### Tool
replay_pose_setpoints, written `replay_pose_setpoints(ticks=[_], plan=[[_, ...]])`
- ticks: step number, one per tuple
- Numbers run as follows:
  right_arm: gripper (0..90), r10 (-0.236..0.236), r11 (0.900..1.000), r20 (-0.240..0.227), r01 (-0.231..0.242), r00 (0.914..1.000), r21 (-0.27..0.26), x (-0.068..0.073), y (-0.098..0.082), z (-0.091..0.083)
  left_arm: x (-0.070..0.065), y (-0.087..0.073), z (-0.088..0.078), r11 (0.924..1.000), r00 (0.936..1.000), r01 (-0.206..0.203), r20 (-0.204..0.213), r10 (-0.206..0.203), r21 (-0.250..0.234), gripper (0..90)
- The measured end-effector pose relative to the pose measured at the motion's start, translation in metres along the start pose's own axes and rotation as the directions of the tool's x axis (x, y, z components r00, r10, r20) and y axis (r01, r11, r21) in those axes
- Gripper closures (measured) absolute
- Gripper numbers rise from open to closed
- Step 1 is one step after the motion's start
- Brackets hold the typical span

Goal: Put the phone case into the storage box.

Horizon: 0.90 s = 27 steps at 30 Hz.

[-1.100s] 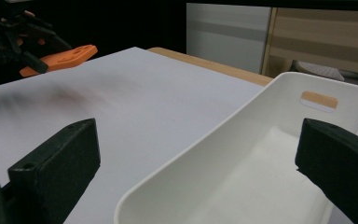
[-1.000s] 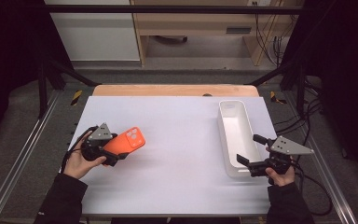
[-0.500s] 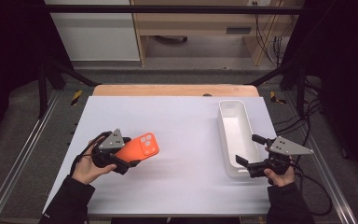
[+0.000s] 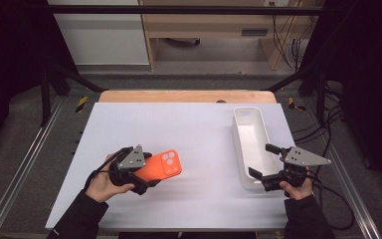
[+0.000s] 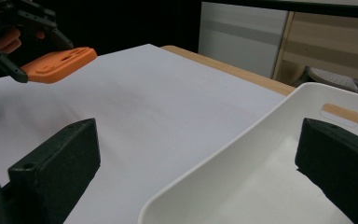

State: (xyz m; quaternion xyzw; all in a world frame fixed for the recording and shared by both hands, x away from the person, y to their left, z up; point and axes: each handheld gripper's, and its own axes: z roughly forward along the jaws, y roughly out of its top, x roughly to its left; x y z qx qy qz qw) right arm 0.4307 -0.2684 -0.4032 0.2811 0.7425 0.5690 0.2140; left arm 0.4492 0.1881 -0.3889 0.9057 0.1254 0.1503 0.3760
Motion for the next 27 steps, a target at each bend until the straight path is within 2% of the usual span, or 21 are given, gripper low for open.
replay_pose_setpoints(ticks=[8, 14, 27], plan=[[0.5, -0.045, 0.999, -0.033, 0.046, 0.9984, 0.022, 0.01, 0.005, 0.006, -0.01, 0.007, 0.004, 0.9994, 0.9993, -0.035, 0.015, 0.035, 0.003, 14.2], [0.6, -0.089, 0.994, -0.073, 0.093, 0.9934, 0.055, 0.019, 0.008, 0.013, -0.014, 0.01, 0.007, 0.9985, 0.9983, -0.053, 0.027, 0.053, 0.013, 14.2], [0.9, -0.125, 0.989, -0.105, 0.132, 0.9866, 0.067, 0.031, 0.014, 0.02, -0.023, 0.015, 0.014, 0.997, 0.9954, -0.076, 0.06, 0.075, 0.013, 14.2]])
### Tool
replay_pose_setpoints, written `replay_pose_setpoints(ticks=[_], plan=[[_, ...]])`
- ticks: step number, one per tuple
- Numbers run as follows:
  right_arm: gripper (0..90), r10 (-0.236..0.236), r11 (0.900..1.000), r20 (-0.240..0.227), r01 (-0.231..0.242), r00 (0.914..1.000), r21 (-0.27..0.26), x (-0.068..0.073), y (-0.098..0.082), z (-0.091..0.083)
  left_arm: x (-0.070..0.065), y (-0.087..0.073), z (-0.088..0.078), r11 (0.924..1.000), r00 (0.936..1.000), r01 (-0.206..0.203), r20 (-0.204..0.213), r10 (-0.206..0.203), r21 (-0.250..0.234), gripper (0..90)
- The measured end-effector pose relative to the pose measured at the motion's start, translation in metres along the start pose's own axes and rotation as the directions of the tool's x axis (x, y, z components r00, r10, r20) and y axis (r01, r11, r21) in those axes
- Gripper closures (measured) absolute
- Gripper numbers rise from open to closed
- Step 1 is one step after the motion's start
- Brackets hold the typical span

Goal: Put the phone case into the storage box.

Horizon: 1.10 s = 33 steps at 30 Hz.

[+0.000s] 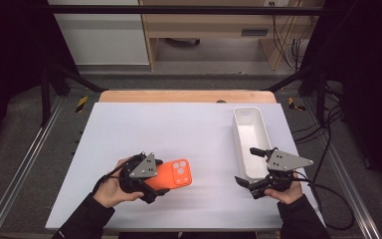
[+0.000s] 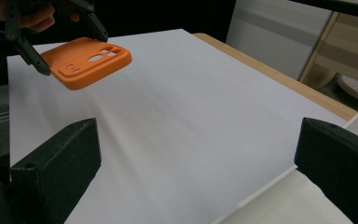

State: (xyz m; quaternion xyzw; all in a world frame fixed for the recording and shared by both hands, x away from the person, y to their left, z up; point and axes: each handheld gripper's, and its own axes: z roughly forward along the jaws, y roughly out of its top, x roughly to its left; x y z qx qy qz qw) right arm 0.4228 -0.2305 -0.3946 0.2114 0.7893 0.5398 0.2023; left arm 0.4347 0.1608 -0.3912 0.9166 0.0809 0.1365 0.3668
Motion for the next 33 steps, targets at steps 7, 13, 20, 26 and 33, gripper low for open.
replay_pose_setpoints(ticks=[7, 13, 20, 26, 33], plan=[[0.9, -0.034, 0.999, -0.024, 0.034, 0.9991, 0.011, 0.007, 0.004, 0.006, -0.005, 0.004, 0.006, 0.9999, 0.9995, -0.015, 0.027, 0.015, -0.001, 14.2], [1.0, -0.065, 0.998, -0.041, 0.066, 0.997, 0.02, 0.013, 0.009, 0.011, -0.007, 0.006, 0.008, 0.9998, 0.9989, -0.018, 0.044, 0.019, -0.007, 14.3], [1.1, -0.088, 0.995, -0.068, 0.09, 0.9938, 0.033, 0.018, 0.012, 0.018, -0.006, 0.012, 0.008, 0.9993, 0.998, -0.026, 0.057, 0.027, -0.026, 14.3], [1.1, -0.135, 0.989, -0.088, 0.14, 0.9869, 0.052, 0.025, 0.016, 0.025, -0.006, 0.019, 0.009, 0.9982, 0.9975, -0.045, 0.053, 0.047, -0.04, 14.3], [1.1, -0.162, 0.984, -0.124, 0.17, 0.9789, 0.056, 0.033, 0.021, 0.03, -0.003, 0.027, 0.014, 0.9973, 0.9962, -0.061, 0.06, 0.063, -0.041, 14.3]])
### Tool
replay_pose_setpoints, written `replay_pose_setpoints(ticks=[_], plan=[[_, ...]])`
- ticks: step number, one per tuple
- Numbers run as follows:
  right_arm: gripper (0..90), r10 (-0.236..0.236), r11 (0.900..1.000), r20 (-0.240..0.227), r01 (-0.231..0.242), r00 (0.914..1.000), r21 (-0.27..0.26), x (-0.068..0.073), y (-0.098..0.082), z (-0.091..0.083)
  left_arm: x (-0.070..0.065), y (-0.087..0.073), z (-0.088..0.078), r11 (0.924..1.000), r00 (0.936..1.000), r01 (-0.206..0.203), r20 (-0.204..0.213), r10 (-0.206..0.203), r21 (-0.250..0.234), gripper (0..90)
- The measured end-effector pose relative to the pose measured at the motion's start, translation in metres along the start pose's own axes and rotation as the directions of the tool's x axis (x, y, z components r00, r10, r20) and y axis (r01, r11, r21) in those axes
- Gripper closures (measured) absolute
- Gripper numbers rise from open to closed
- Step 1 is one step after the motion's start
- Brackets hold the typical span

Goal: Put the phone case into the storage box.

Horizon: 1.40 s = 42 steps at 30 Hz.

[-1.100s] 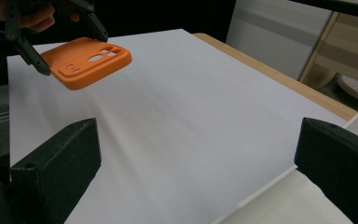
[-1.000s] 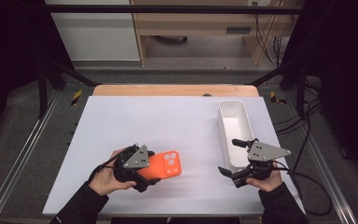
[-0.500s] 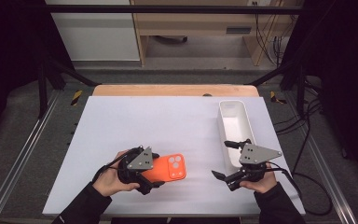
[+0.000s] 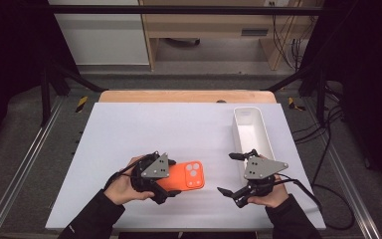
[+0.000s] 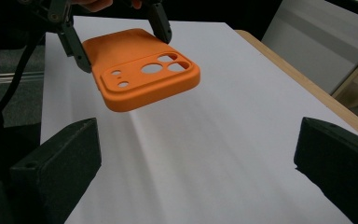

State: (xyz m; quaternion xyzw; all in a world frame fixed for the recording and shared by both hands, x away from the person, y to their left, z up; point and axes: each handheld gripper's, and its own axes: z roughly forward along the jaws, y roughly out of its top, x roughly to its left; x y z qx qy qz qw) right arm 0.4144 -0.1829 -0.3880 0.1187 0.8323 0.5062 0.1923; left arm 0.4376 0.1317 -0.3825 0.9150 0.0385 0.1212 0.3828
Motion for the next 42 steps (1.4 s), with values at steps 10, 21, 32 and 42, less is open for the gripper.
replay_pose_setpoints(ticks=[10, 21, 32, 42], plan=[[1.4, -0.029, 1.0, -0.039, 0.028, 0.9988, -0.01, 0.004, 0.007, 0.004, 0.003, 0.007, 0.002, 0.9994, 1.0, -0.006, 0.0, 0.006, -0.033, 14.3], [1.9, -0.052, 0.999, -0.073, 0.052, 0.9959, -0.007, 0.009, 0.012, 0.018, 0.003, 0.001, 0.007, 0.9997, 0.9999, -0.003, 0.011, 0.003, -0.025, 14.3], [2.4, -0.078, 0.997, -0.093, 0.08, 0.9926, 0.015, 0.014, 0.013, 0.026, -0.003, 0.007, 0.007, 0.999, 0.9992, -0.028, 0.028, 0.029, -0.036, 14.4], [2.7, -0.089, 0.995, -0.122, 0.094, 0.9885, 0.034, 0.016, 0.016, 0.035, -0.006, 0.01, 0.006, 0.9985, 0.9985, -0.037, 0.038, 0.039, -0.041, 14.4]])
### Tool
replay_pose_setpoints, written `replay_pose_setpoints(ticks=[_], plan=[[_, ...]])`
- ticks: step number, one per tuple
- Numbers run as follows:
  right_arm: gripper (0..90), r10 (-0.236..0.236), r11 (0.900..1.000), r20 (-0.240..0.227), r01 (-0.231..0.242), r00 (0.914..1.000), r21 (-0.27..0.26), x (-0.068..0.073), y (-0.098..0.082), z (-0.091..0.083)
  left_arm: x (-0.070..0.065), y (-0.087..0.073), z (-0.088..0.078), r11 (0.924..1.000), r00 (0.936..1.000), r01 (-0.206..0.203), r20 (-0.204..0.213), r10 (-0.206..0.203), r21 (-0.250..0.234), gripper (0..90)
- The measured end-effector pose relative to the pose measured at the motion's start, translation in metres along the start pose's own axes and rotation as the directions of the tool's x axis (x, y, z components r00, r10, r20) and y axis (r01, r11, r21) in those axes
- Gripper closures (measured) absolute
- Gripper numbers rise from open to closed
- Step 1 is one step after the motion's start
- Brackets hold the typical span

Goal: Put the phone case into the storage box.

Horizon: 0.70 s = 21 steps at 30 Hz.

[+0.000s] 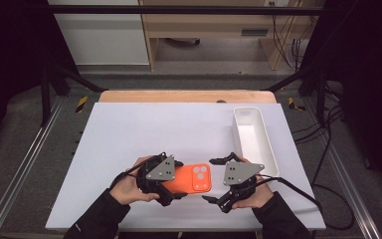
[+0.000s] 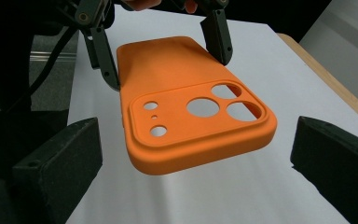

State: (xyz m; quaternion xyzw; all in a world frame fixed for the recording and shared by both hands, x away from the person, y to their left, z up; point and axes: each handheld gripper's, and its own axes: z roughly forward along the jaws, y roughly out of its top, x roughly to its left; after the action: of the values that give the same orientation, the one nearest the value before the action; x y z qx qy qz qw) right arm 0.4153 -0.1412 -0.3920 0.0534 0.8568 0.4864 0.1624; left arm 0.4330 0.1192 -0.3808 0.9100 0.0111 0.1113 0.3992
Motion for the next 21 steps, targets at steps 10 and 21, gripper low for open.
replay_pose_setpoints(ticks=[10, 21], plan=[[3.3, -0.002, 1.0, -0.022, 0.002, 0.9998, 0.013, -0.001, -0.002, 0.007, -0.002, 0.002, 0.002, 1.0, 0.9999, -0.008, 0.01, 0.007, 0.003, 14.4], [4.0, -0.021, 1.0, -0.056, 0.022, 0.9982, 0.019, 0.002, 0.002, 0.016, -0.005, 0.005, 0.002, 0.9998, 0.9994, -0.019, 0.028, 0.019, -0.008, 14.4]])
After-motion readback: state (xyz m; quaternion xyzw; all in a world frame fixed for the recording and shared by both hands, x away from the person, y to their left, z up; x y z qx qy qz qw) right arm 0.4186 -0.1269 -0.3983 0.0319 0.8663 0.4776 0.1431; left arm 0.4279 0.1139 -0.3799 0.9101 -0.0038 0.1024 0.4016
